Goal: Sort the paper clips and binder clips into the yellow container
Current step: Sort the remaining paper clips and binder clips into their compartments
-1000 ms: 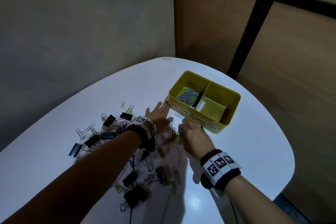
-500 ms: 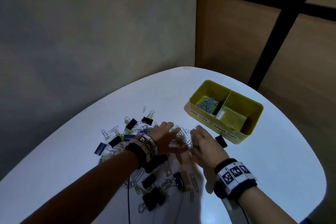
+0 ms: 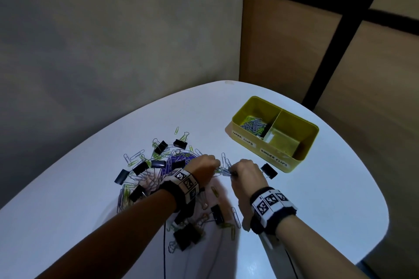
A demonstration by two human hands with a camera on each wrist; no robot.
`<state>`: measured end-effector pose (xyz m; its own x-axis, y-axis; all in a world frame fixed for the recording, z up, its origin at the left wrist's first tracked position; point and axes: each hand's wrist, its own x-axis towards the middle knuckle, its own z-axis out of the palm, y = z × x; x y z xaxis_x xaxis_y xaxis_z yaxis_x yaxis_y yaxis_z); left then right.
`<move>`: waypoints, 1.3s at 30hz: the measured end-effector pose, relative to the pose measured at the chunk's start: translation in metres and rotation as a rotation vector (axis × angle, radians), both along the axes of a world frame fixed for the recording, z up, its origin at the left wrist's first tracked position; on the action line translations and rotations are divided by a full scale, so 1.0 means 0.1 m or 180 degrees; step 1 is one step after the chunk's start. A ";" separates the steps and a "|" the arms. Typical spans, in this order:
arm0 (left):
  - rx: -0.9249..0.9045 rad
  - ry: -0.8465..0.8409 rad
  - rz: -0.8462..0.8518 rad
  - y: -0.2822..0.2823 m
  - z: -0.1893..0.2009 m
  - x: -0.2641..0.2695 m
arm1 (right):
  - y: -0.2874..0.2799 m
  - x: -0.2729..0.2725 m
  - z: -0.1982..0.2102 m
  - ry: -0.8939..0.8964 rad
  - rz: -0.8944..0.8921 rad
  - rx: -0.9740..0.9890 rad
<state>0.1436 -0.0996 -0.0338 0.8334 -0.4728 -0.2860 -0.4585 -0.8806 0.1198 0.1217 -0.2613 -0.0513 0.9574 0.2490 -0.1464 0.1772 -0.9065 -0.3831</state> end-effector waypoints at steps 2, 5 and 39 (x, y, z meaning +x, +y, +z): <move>-0.0126 0.0029 0.0055 0.06 0.04 0.02 | -0.03 0.01 0.03 -0.0013 -0.0044 0.0129; -0.0437 0.0066 0.0321 0.14 0.15 0.06 | -0.07 0.04 0.08 -0.0015 -0.0116 0.0383; -0.1960 0.0128 0.1154 -0.87 0.77 1.19 | -0.60 1.11 0.74 -0.0169 -0.1545 0.1888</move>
